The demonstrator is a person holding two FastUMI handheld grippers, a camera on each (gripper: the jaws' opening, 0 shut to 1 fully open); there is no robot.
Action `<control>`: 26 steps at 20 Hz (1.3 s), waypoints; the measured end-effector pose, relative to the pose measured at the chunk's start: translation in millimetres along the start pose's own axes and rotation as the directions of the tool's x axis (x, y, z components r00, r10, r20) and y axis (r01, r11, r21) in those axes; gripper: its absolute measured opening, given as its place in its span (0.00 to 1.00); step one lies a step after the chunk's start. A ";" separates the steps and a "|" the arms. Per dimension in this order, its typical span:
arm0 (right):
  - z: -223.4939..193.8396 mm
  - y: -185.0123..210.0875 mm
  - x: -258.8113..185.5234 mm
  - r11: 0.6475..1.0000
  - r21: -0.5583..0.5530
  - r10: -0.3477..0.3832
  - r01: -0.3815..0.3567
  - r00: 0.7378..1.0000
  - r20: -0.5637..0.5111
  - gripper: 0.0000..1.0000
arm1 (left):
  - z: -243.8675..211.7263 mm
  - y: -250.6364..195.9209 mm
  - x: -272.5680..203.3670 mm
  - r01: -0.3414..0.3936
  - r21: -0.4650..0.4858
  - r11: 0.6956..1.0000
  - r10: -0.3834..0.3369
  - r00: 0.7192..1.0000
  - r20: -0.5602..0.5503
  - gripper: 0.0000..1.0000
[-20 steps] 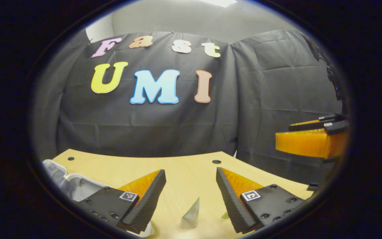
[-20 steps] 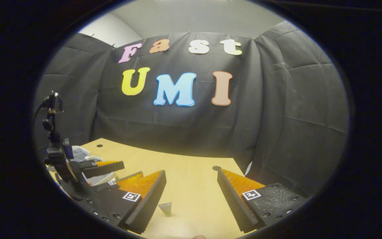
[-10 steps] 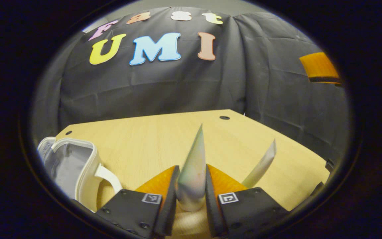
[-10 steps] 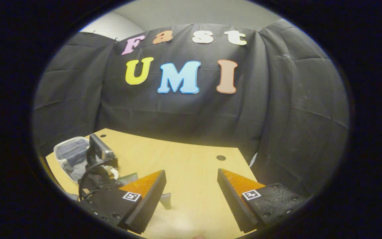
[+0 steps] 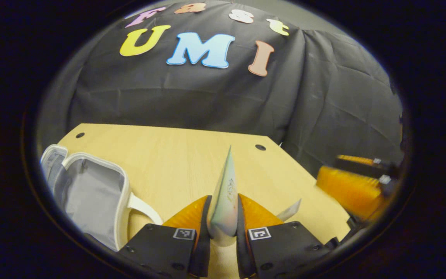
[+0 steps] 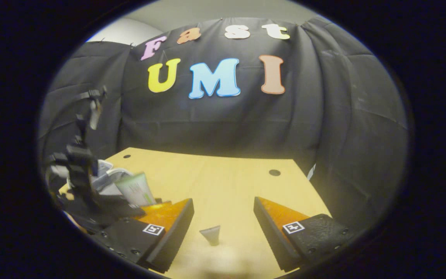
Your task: First open the suitcase, pack the skin care products into it, and then close the suitcase.
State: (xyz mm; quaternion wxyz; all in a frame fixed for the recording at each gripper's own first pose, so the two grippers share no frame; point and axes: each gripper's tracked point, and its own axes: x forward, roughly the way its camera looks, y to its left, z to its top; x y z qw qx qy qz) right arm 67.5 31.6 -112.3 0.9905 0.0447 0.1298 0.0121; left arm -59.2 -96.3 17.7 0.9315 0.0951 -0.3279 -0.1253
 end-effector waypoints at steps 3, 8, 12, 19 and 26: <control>-50.7 8.9 29.2 1.000 0.024 0.007 -0.005 0.992 -0.122 0.95 | 39.1 37.4 -45.9 -0.053 -0.026 0.998 0.053 0.999 0.012 0.35; -109.8 9.3 45.8 0.994 0.089 -0.031 0.059 0.957 -0.289 0.66 | 40.9 142.7 -103.7 -0.196 -0.083 0.977 0.194 0.981 -0.030 0.35; -114.3 18.5 33.0 0.977 0.158 -0.080 0.141 0.937 -0.340 0.30 | 7.2 214.5 -115.3 -0.270 -0.093 0.958 0.256 0.957 -0.134 0.33; -49.7 120.9 -19.5 0.967 0.246 0.005 0.064 0.963 -0.269 0.26 | -45.6 273.4 -97.3 -0.261 -0.037 0.965 0.235 0.915 -0.327 0.40; -12.1 248.0 -26.0 0.978 0.168 0.162 -0.127 0.962 -0.220 0.22 | 16.5 297.5 -132.3 -0.215 -0.011 0.977 0.211 0.966 -0.148 0.94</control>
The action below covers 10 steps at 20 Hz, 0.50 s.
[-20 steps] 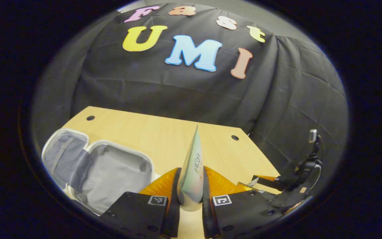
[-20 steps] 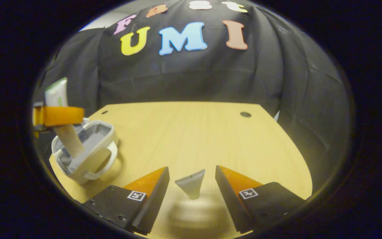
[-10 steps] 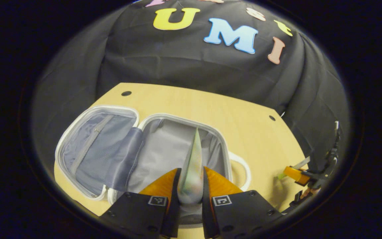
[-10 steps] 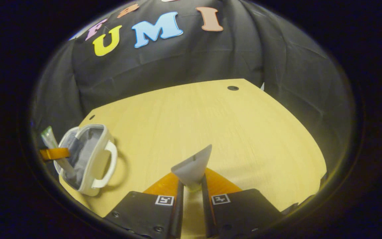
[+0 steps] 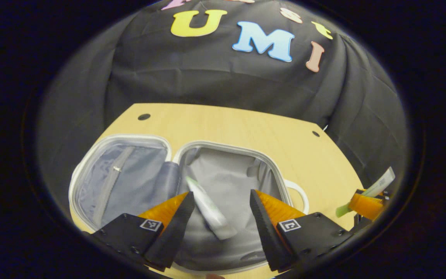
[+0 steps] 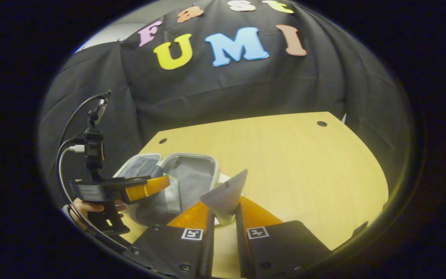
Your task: First open the suitcase, pack the skin care products into it, and then close the suitcase.
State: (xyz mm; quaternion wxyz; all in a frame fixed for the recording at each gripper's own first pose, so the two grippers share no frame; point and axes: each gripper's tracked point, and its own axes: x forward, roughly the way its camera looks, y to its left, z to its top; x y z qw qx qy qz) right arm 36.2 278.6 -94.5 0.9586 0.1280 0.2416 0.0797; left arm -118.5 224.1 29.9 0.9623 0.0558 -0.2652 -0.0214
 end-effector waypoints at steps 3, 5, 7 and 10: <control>-7.0 41.7 22.7 0.997 -0.044 0.067 -0.069 0.997 -0.037 0.26 | 16.6 39.5 -40.3 -0.032 -0.029 0.999 0.034 0.996 0.080 0.99; -22.5 61.4 43.2 0.993 -0.063 0.097 -0.104 0.990 -0.106 0.27 | 18.0 77.3 -64.4 -0.082 -0.053 0.995 0.088 0.990 0.113 0.97; -39.5 73.3 65.8 0.989 -0.079 0.111 -0.126 0.979 -0.172 0.28 | 11.7 122.7 -86.5 -0.151 -0.085 0.985 0.160 0.981 0.112 0.97; -55.5 74.1 88.2 0.985 -0.117 0.095 -0.124 0.969 -0.228 0.29 | 5.3 190.8 -109.6 -0.240 -0.141 0.961 0.255 0.961 0.109 0.97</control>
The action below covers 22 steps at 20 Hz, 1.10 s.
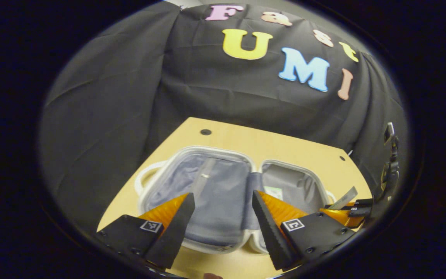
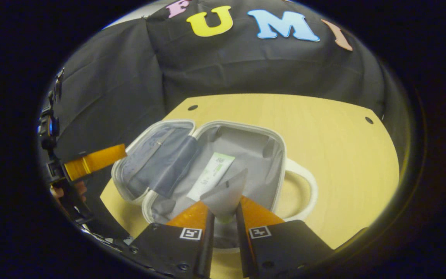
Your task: First open the suitcase, pack the skin care products into it, and then close the suitcase.
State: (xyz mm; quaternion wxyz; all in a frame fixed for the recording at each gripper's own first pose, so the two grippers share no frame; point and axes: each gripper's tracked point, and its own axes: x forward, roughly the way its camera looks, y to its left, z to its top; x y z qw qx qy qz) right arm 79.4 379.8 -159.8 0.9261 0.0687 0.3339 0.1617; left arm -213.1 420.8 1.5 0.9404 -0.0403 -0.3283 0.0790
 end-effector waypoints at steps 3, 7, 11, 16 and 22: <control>16.1 7.4 -3.1 1.000 -0.019 0.013 -0.012 0.998 0.064 0.39 | 12.2 57.3 1.3 -0.066 -0.067 0.996 0.066 0.998 0.005 0.97; 49.6 -2.2 -37.9 0.994 -0.088 -0.042 0.063 0.975 0.220 0.85 | 27.8 127.6 24.2 -0.131 -0.164 0.978 0.131 0.991 -0.007 0.97; 73.0 -24.3 -74.6 0.984 -0.081 -0.125 0.160 0.935 0.331 0.90 | 31.0 181.3 58.5 -0.121 -0.340 0.932 0.104 0.992 -0.068 0.97; 71.9 -57.8 -98.9 0.969 -0.014 -0.230 0.247 0.919 0.319 0.90 | 8.1 219.9 108.0 -0.085 -0.480 0.873 0.009 0.987 -0.158 0.96; 68.4 -88.7 -114.1 0.944 0.076 -0.330 0.322 0.896 0.296 0.89 | -5.9 200.5 147.3 0.013 -0.610 0.792 -0.156 0.971 -0.182 0.81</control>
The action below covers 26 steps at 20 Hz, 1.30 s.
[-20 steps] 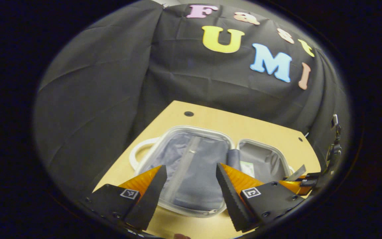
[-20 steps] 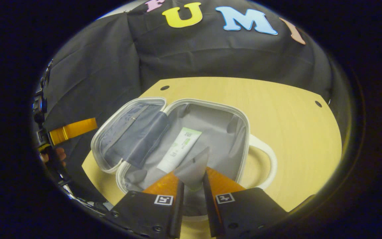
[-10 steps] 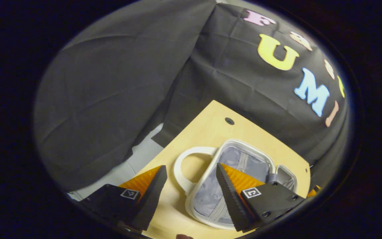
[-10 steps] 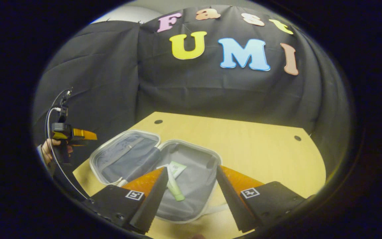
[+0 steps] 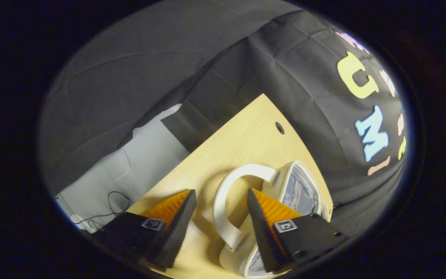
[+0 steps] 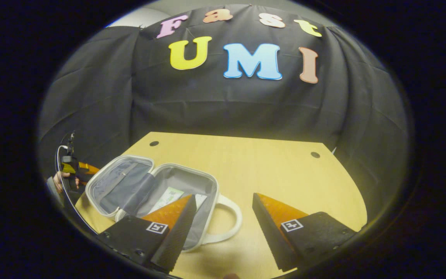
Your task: First open the suitcase, pack the skin care products into it, and then close the suitcase.
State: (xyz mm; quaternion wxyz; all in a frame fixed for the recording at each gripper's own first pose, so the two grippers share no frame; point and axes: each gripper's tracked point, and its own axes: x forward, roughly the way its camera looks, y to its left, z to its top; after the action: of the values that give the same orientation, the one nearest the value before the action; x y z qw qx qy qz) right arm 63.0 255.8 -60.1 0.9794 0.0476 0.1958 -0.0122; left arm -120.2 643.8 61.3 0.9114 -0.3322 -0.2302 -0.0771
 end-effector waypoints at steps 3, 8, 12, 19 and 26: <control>5.1 -18.1 -4.1 0.999 0.006 -0.045 0.045 0.999 0.020 0.90 | -2.9 12.6 4.5 -0.008 -0.046 0.999 0.009 1.000 0.003 0.45; 15.4 -40.3 -11.6 0.997 0.017 -0.073 0.072 0.995 0.069 0.89 | 6.1 -8.4 -20.0 0.028 -0.051 0.998 -0.024 0.997 0.073 0.13; 28.7 -59.8 -14.8 0.998 0.018 -0.069 0.067 0.990 0.123 0.89 | 25.8 -66.5 -71.4 0.050 0.041 0.998 -0.056 0.984 0.167 0.13; 54.0 -95.4 -22.4 0.998 -0.019 -0.046 0.051 0.974 0.222 0.89 | 6.2 -234.2 -145.9 0.158 0.250 0.955 -0.224 0.939 0.262 0.12; 56.4 -130.8 -36.1 0.998 -0.064 0.010 0.007 0.962 0.272 0.89 | -127.6 -404.2 -183.2 0.253 0.470 0.846 -0.376 0.907 0.189 0.12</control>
State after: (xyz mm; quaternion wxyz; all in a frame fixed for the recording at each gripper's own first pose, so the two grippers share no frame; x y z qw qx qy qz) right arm 45.7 120.3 -5.9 0.9981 0.0143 0.0597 -0.0115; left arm -353.4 249.5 119.5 0.8959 -0.0851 -0.4172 -0.1267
